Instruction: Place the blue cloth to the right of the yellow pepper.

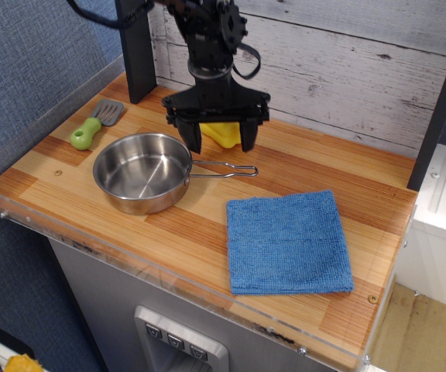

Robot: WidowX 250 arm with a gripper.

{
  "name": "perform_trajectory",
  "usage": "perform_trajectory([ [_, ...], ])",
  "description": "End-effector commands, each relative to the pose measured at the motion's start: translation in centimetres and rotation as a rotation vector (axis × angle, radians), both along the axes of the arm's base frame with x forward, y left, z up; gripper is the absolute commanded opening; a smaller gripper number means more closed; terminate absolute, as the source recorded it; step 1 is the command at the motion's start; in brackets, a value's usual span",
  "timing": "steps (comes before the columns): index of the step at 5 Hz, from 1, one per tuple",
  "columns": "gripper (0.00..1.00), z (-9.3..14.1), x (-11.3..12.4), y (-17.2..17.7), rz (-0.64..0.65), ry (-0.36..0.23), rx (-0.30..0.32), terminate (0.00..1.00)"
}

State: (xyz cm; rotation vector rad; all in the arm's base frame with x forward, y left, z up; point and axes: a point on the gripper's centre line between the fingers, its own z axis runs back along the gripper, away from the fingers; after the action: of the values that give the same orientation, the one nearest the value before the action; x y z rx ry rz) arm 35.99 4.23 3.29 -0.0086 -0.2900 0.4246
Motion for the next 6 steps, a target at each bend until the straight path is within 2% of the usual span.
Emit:
perform_trajectory([
  [1, 1.0, 4.6, 0.4, -0.5, -0.088, -0.142, 0.001, 0.0],
  [2, 1.0, 6.5, 0.4, -1.2, -0.109, -0.182, -0.017, 0.0],
  [3, 1.0, 5.5, 1.1, -2.6, -0.198, -0.144, -0.064, 0.0],
  [4, 1.0, 3.6, 1.2, -4.6, -0.325, -0.069, -0.124, 0.0],
  [5, 1.0, 2.9, 0.8, -7.0, -0.429, -0.028, -0.158, 0.0],
  [6, 1.0, 3.5, -0.2, -8.8, -0.491, -0.023, -0.151, 0.0],
])
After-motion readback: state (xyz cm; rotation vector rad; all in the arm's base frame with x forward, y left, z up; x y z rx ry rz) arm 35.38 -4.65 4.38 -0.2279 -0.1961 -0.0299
